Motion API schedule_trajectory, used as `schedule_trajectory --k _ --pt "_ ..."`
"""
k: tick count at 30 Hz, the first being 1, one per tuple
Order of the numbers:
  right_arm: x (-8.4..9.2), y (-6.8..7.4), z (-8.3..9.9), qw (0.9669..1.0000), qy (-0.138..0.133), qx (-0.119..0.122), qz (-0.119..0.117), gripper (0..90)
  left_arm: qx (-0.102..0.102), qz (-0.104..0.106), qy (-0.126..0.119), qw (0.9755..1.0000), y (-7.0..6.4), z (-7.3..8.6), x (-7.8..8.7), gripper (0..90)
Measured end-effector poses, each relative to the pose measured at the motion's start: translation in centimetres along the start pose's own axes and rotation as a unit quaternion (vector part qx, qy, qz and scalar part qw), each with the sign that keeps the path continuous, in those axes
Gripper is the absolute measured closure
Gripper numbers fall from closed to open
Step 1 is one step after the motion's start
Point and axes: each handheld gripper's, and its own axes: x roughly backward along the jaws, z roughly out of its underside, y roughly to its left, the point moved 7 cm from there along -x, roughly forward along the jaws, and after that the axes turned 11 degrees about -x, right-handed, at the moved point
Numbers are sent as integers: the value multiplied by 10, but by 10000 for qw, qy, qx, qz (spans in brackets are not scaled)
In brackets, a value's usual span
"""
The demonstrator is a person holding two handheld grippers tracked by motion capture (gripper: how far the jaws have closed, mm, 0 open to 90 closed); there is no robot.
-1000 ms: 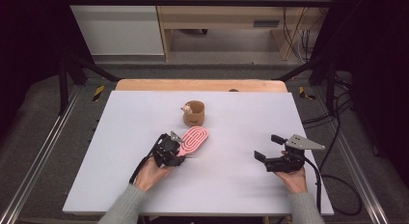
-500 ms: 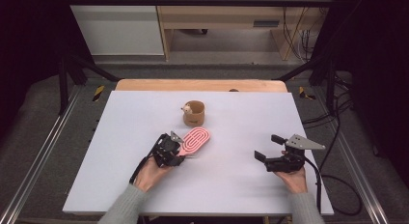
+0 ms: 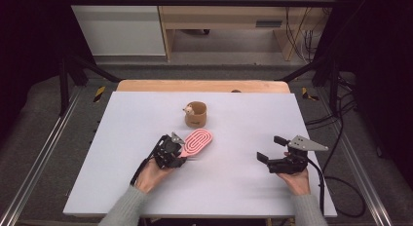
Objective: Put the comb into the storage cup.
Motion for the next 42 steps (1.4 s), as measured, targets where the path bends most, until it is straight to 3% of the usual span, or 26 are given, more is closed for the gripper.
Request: schedule_trajectory --k 14,25,42 --pt "0 0 0 10000 -12 5 11 7 -54 -84 -238 9997 -2 -5 9 695" --pt "0 0 -1 10000 -18 -1 -4 7 -89 -197 -585 9981 -3 -12 23 695" --pt "1 2 -2 9999 -82 -47 -40 7 -151 -262 -786 9964 -6 -17 33 695"
